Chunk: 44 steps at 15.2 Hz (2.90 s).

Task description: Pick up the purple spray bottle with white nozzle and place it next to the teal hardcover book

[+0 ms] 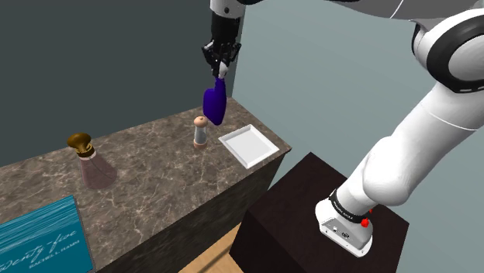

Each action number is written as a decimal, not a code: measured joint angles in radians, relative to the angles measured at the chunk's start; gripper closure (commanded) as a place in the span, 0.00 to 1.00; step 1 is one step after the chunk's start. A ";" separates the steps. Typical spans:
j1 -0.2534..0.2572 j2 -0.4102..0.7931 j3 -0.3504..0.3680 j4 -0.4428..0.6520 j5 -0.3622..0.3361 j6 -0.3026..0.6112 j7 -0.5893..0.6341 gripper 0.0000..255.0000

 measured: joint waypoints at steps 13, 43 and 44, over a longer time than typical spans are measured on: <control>0.160 0.206 0.110 0.063 -0.081 0.127 0.284 1.00; 0.570 0.935 0.102 0.796 -0.284 0.095 0.608 1.00; 0.571 0.943 0.101 0.797 -0.285 0.103 0.608 1.00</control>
